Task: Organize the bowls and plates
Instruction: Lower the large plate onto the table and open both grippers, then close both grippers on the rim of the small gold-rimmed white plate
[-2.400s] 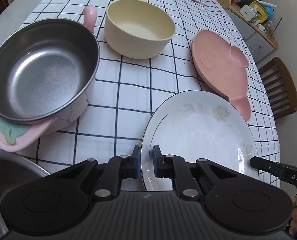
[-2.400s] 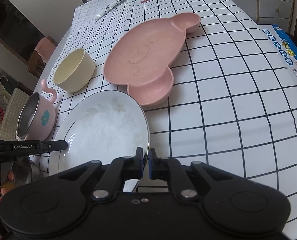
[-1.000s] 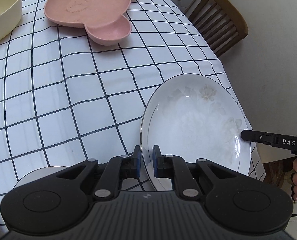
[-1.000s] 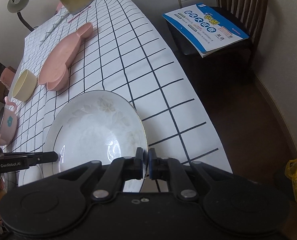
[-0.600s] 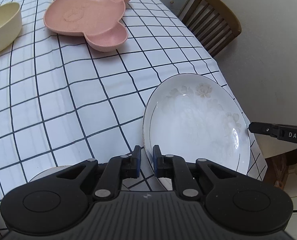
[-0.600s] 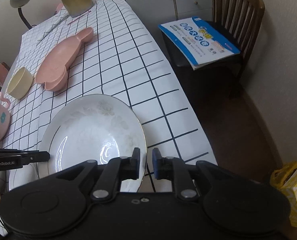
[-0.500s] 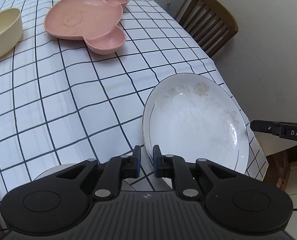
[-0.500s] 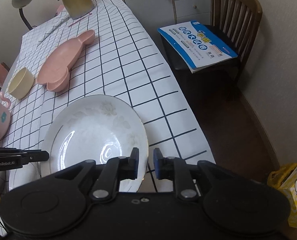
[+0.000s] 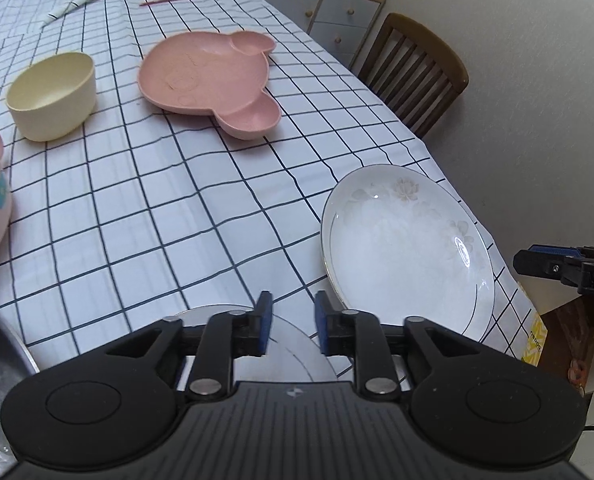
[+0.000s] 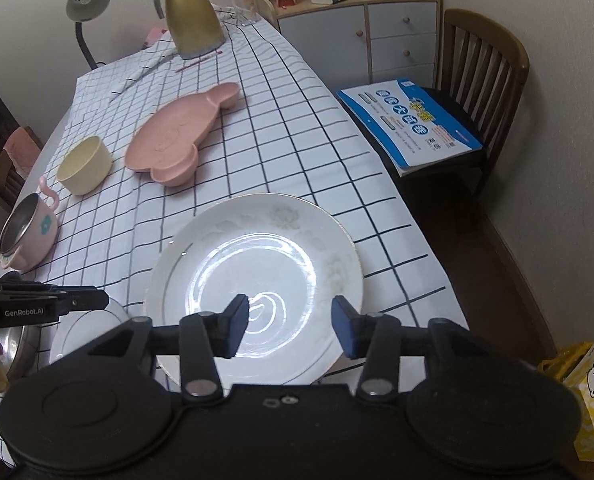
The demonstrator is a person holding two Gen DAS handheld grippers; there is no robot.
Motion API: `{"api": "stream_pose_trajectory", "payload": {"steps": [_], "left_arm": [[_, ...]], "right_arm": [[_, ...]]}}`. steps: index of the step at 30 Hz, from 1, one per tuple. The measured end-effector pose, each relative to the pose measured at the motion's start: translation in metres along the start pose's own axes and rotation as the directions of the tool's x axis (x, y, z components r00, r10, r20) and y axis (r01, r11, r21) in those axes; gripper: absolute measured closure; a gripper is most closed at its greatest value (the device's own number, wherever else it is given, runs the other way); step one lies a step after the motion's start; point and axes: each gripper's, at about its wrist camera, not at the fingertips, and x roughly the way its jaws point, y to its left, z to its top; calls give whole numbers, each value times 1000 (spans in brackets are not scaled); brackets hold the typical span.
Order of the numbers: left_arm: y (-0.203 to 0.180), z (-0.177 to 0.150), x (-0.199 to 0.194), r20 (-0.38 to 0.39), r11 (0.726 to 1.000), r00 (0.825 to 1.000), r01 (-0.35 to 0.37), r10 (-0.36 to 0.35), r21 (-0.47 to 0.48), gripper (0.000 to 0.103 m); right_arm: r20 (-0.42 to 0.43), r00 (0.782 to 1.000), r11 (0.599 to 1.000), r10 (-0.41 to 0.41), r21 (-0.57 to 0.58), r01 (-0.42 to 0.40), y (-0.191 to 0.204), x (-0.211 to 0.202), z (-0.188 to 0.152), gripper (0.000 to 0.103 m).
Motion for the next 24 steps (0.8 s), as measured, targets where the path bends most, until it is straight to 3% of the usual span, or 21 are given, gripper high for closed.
{"api": "stream_pose_trajectory", "payload": {"steps": [2,4,9,11,15,24], "left_arm": [[4,-2,-9,21,1000,1000,-3,3,-8,52],[9,-5,-18,50,1000,999,-8,9,-17,39],[18,-8,-35,82,1000,996,-27,28,-7,38],[22,-11,-41,94,999,995,-38,37,3,34],[33,-17,-51,126,997,989,-78,75,20,28],[58,-27,-45,59,991,992,-117,113,66,27]], "right_arm": [[12,1000,1000,4,-7,-4,8,-4,-3,47],[26,1000,1000,5,-18,-4,17,-9,-6,41],[55,998,999,6,-44,-3,41,-18,-13,22],[66,998,998,5,-59,-1,50,-21,-16,20],[94,995,995,-22,-91,31,71,-26,-26,7],[76,997,993,-29,-111,38,108,-11,-58,6]]}}
